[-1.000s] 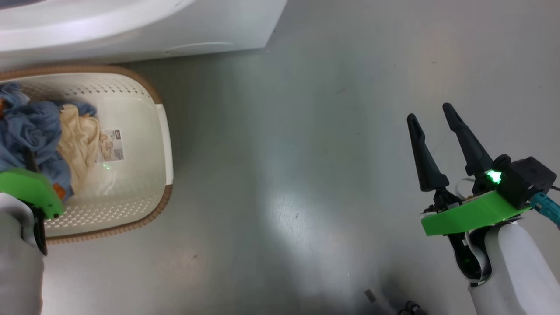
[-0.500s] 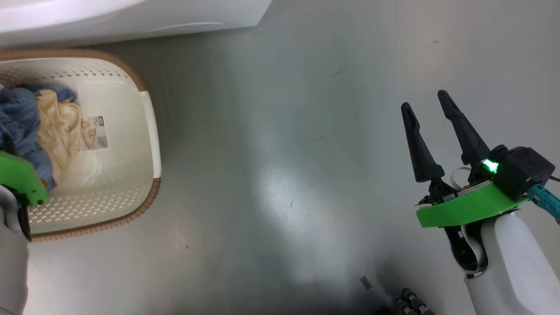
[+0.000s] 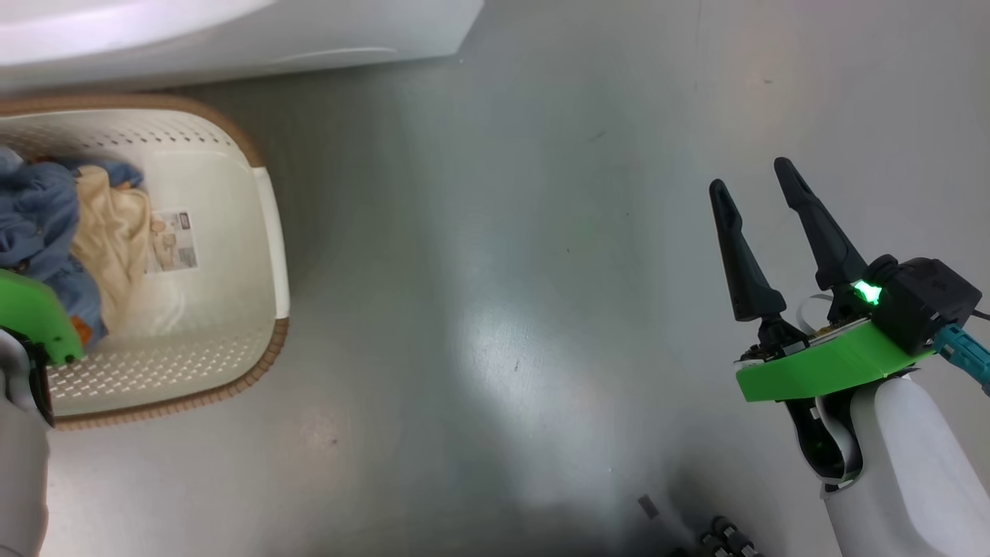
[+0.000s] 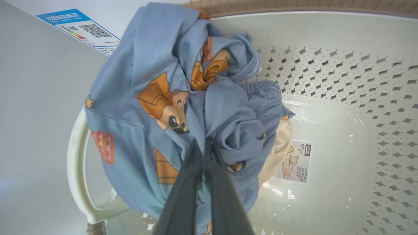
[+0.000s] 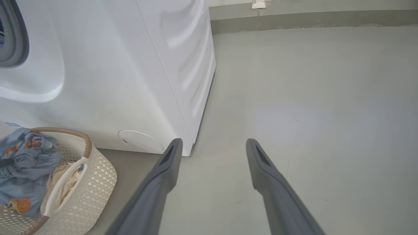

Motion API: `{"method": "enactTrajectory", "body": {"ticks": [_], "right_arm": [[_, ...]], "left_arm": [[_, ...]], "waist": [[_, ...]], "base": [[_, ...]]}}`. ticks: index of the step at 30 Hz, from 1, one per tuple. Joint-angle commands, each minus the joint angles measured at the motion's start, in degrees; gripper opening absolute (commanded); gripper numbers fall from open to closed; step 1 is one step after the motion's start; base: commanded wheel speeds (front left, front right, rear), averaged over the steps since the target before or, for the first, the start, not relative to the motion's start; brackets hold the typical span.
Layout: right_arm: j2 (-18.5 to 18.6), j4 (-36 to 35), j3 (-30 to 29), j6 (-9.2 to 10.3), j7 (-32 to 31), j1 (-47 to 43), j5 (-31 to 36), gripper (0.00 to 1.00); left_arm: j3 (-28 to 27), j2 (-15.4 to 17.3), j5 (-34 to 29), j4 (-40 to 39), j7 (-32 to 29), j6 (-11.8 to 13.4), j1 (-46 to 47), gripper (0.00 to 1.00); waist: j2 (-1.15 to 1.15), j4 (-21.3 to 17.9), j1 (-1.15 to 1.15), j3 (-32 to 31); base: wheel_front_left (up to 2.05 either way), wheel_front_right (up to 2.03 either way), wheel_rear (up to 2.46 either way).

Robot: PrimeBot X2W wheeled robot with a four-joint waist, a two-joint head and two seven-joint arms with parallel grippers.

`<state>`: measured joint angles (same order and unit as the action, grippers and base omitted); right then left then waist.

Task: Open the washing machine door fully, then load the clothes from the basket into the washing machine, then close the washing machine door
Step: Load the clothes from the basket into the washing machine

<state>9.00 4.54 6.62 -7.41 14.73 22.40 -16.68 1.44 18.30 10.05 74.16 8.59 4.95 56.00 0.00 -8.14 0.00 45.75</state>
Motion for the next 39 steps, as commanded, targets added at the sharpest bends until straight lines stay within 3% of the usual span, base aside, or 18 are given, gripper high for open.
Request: {"method": "enactTrajectory", "body": {"ticks": [1,6,13,39], "right_arm": [[0.05,-0.93,0.97,-0.08,0.27,-1.55,0.19,1.0],[0.07,-0.44,0.84,-0.08,0.27,-1.94,0.17,1.0],[0.33,0.35,0.52,-0.08,0.27,-3.43,-0.18,1.0],[1.67,2.98,-1.04,-0.08,0.27,-14.71,-1.54,1.0]], "left_arm": [[-1.09,2.97,0.69,-0.22,0.58,0.52,-1.65,0.0],[-1.71,1.31,2.21,-0.21,3.61,-0.4,-2.58,0.0],[-3.07,-1.45,4.77,-2.29,6.28,-4.15,-5.66,0.0],[-8.81,-8.06,2.01,-32.8,6.41,-11.31,-28.83,0.0]], "waist": [[0.0,0.49,0.0,-0.81],[0.0,1.67,0.0,-3.5],[0.0,3.63,0.0,-8.88],[0.0,5.8,0.0,-29.48]], "base": [[0.0,0.0,0.0],[0.0,0.0,0.0],[0.0,0.0,0.0],[0.0,0.0,0.0]]}}
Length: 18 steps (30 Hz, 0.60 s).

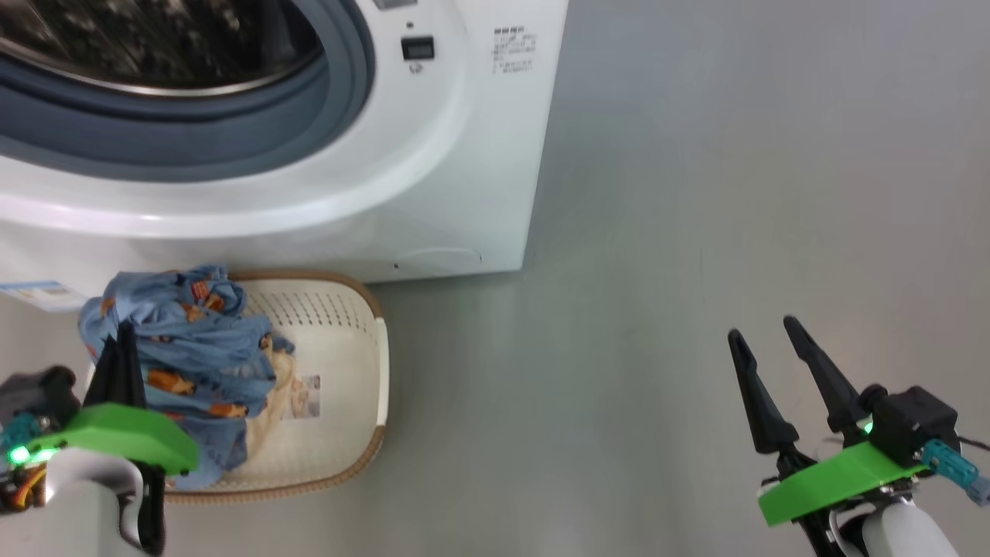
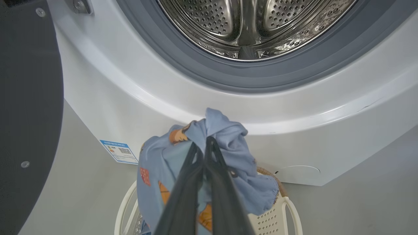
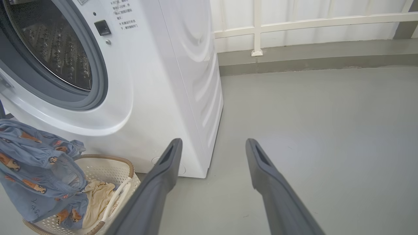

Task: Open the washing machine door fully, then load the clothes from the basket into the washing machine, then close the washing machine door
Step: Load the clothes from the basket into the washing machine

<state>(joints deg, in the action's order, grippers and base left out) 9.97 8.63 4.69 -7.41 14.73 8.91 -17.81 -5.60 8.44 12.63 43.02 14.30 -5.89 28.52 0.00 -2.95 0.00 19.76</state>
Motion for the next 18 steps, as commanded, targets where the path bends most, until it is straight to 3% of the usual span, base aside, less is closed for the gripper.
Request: {"method": "enactTrajectory", "body": {"ticks": [1,18], "right_arm": [[0.75,-1.14,0.72,-0.08,0.27,-1.75,-0.45,1.0],[0.77,-2.23,-1.91,-0.08,0.27,-7.83,-0.73,1.0]], "left_arm": [[-1.98,1.62,-0.61,-2.87,0.69,-0.65,-2.27,0.0],[-3.11,-3.04,3.86,-27.72,0.7,-1.58,-21.36,0.0]], "waist": [[0.0,0.62,0.0,-4.14],[0.0,0.8,0.0,-8.54]], "base": [[0.0,0.0,0.0],[0.0,0.0,0.0]]}}
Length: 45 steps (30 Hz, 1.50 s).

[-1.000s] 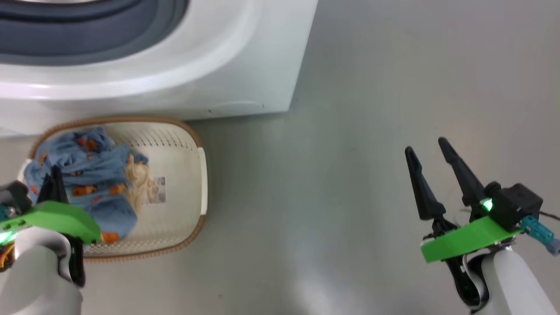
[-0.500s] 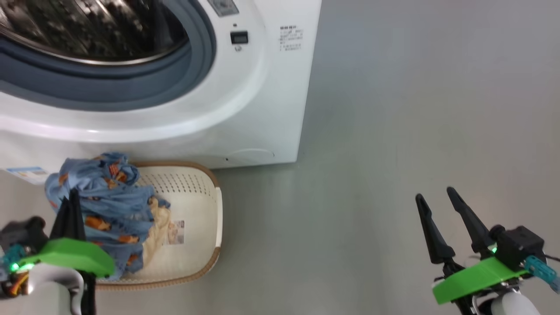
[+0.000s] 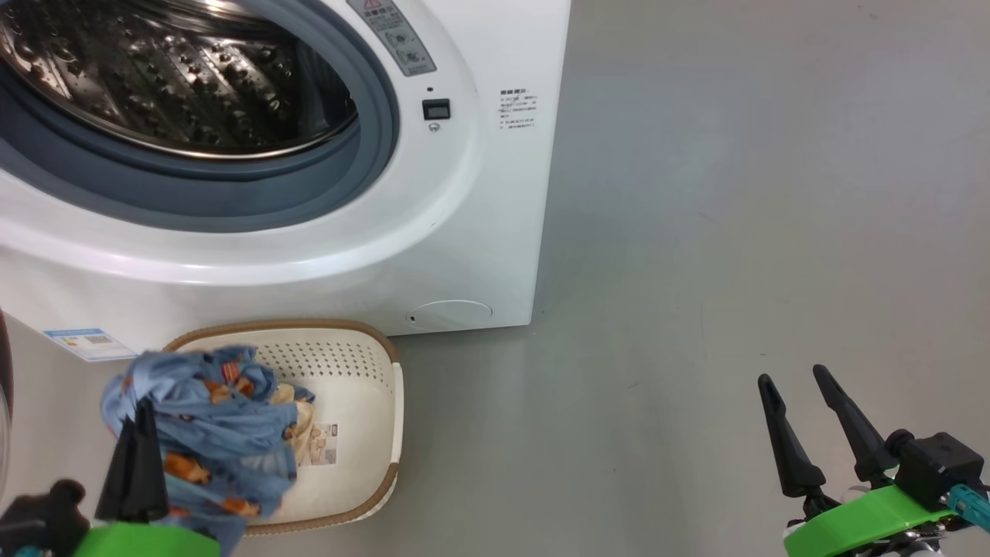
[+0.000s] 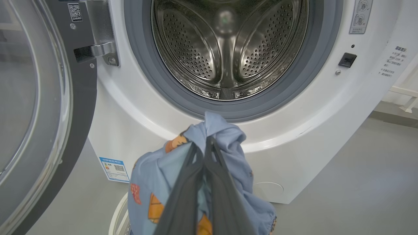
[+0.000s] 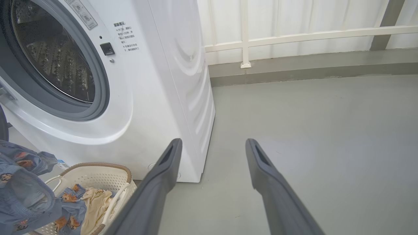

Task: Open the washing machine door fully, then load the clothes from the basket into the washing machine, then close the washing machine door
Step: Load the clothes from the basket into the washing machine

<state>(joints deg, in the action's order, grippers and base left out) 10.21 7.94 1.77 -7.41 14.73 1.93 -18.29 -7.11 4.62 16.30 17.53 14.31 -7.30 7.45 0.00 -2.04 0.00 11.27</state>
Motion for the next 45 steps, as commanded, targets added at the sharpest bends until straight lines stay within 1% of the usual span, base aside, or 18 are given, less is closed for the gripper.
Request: {"method": "enactTrajectory", "body": {"ticks": [1,3,7,14,21,27,32,39,41,45], "right_arm": [[0.49,-1.57,0.92,-0.08,0.27,-0.95,-0.26,1.0],[0.38,-1.65,0.69,-0.08,0.27,-1.13,-0.24,1.0],[0.19,-1.83,0.36,-0.08,0.27,-0.98,-0.23,1.0],[-0.03,-2.04,0.23,-0.08,0.27,-0.56,-0.22,1.0],[-0.47,-2.45,0.47,-0.08,0.27,0.85,-0.03,1.0],[-0.88,-2.68,0.6,-0.08,0.27,2.73,0.08,1.0],[-1.29,-2.93,1.05,-0.08,0.27,4.51,0.12,1.0],[-2.06,-3.33,1.8,-0.08,0.27,6.68,0.25,1.0],[-2.28,-3.3,2.11,-0.08,0.27,6.94,0.26,1.0],[-2.86,-3.07,3.04,-0.08,0.27,7.42,0.18,1.0]], "left_arm": [[-1.61,0.57,0.25,-3.43,0.69,-0.17,-1.33,0.0],[-1.15,0.03,-0.06,-6.32,0.69,-0.18,-3.93,0.0],[-0.49,-0.45,-0.27,-8.55,0.69,-0.18,-5.1,0.0],[0.62,-0.49,0.39,-9.17,0.69,-0.18,-3.68,0.0],[1.06,1.3,0.61,-8.9,0.69,-0.18,3.41,0.0],[-1.12,3.29,0.03,-7.6,0.69,-0.18,14.49,0.0],[-1.87,5.24,-0.04,-3.7,0.69,-0.18,25.2,0.0],[-1.9,8.01,-0.95,3.7,0.69,-0.18,38.7,0.0],[-1.4,8.49,-1.35,6.54,0.69,-0.18,41.32,0.0],[0.01,9.74,-2.09,15.07,0.69,-0.18,44.97,0.0]], "waist": [[0.0,-0.19,0.0,-0.06],[0.0,-0.35,0.0,0.0],[0.0,-0.38,0.0,0.54],[0.0,-0.5,0.0,1.45],[0.0,-1.05,0.0,3.82],[0.0,-1.48,0.0,6.63],[0.0,-2.17,0.0,8.84],[0.0,-3.85,0.0,11.67],[0.0,-4.46,0.0,12.2],[0.0,-5.99,0.0,13.08]], "base": [[0.0,0.0,0.0],[0.0,0.0,0.0],[0.0,0.0,0.0],[0.0,0.0,0.0],[0.0,0.0,0.0],[0.0,0.0,0.0],[0.0,0.0,0.0],[0.0,0.0,0.0],[0.0,0.0,0.0],[0.0,0.0,0.0]]}}
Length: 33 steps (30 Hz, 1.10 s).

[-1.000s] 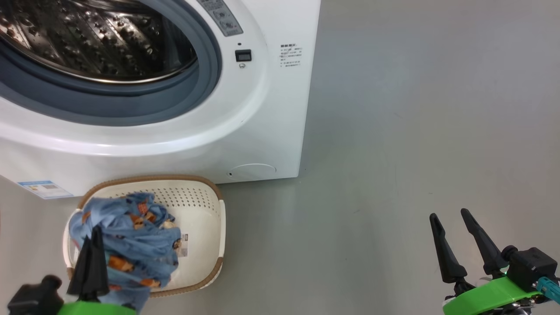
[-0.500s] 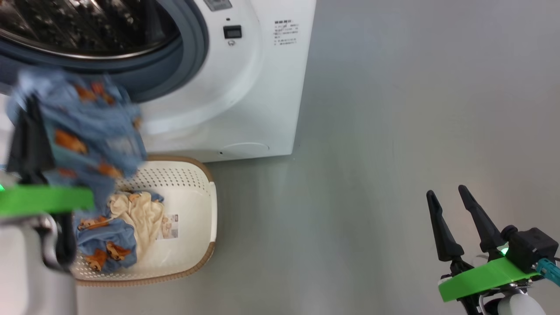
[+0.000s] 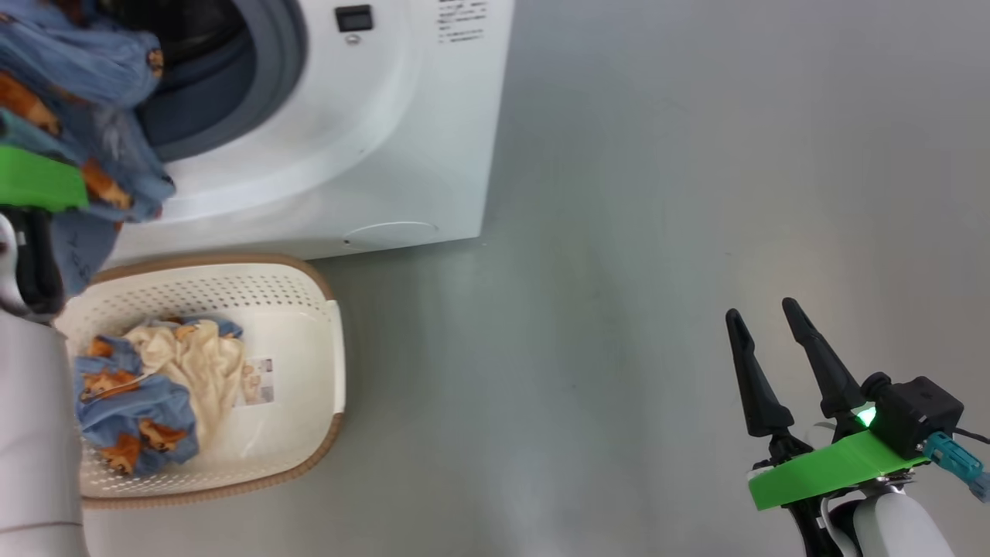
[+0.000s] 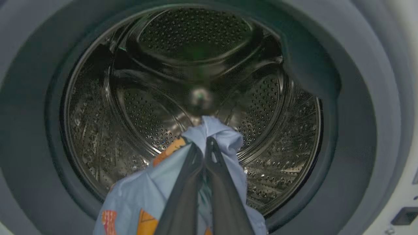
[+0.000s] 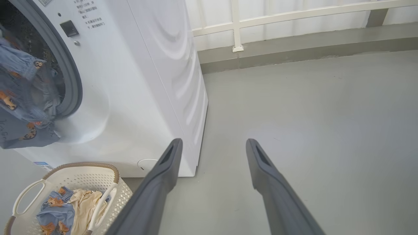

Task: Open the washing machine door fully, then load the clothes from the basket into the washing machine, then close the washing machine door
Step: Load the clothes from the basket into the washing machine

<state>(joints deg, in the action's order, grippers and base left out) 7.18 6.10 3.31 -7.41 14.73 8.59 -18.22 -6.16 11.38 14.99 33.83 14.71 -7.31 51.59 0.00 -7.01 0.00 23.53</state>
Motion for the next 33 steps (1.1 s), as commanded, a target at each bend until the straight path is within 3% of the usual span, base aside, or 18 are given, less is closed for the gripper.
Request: {"method": "enactTrajectory", "body": {"ticks": [1,10,19,24,33], "right_arm": [[0.01,-1.17,1.76,-0.08,0.27,0.93,0.06,1.0],[-1.0,-1.05,3.69,-0.08,0.27,2.09,-0.29,1.0],[-1.49,-1.03,5.15,-0.08,0.27,2.7,-0.52,1.0],[-1.77,-1.33,5.6,-0.08,0.27,3.48,-0.54,1.0],[-2.53,-1.55,6.45,-0.08,0.27,4.91,-0.61,1.0]], "left_arm": [[-0.75,3.29,-0.79,1.11,0.29,-0.17,1.58,0.0],[0.71,6.95,-1.55,17.14,0.29,-0.17,8.65,0.0],[2.37,9.81,-2.92,25.95,0.29,-0.01,15.69,0.0],[1.28,10.9,-4.29,18.51,0.29,2.0,18.97,0.0],[-2.12,10.24,-7.5,0.61,0.29,1.76,18.6,0.0]], "waist": [[0.0,-1.47,0.0,1.03],[0.0,-5.13,0.0,3.42],[0.0,-7.46,0.0,5.39],[0.0,-8.26,0.0,6.97],[0.0,-8.49,0.0,9.41]], "base": [[0.0,0.0,0.0],[0.0,0.0,0.0],[0.0,0.0,0.0],[0.0,0.0,0.0],[0.0,0.0,0.0]]}}
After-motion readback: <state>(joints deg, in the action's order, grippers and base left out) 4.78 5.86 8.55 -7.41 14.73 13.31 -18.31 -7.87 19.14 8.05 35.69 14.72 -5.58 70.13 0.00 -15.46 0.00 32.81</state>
